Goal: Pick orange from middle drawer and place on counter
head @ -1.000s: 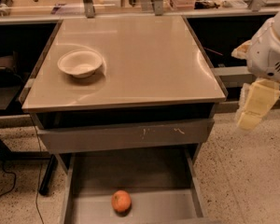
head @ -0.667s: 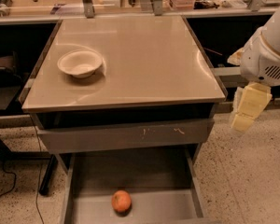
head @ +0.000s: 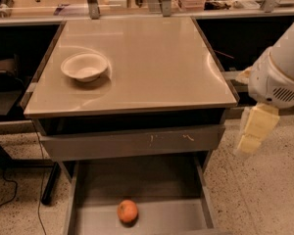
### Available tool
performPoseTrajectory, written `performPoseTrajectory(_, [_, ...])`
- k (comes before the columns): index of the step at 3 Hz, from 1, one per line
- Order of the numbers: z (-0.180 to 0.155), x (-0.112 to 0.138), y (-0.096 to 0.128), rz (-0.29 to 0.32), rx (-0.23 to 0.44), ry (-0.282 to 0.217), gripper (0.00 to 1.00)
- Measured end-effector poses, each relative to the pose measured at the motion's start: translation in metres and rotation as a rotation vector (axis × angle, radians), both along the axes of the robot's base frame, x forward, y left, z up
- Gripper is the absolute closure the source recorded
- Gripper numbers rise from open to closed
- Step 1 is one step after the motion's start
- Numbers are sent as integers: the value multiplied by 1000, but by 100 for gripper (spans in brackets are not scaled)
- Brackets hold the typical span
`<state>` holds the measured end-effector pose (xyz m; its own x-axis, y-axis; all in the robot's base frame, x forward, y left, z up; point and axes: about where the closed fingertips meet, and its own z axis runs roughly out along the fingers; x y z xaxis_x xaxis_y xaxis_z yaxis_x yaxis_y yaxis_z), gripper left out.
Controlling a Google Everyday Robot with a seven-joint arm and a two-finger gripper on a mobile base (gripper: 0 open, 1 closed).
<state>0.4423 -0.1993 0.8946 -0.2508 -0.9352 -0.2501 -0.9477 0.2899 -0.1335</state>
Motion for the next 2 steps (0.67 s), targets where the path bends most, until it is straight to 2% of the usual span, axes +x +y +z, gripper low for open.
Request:
performPoseTrajectory(1, [-57,-20,26,-3,106,71,0])
performPoseTrajectory(2, [-118,-23,51,-15,204,121,0])
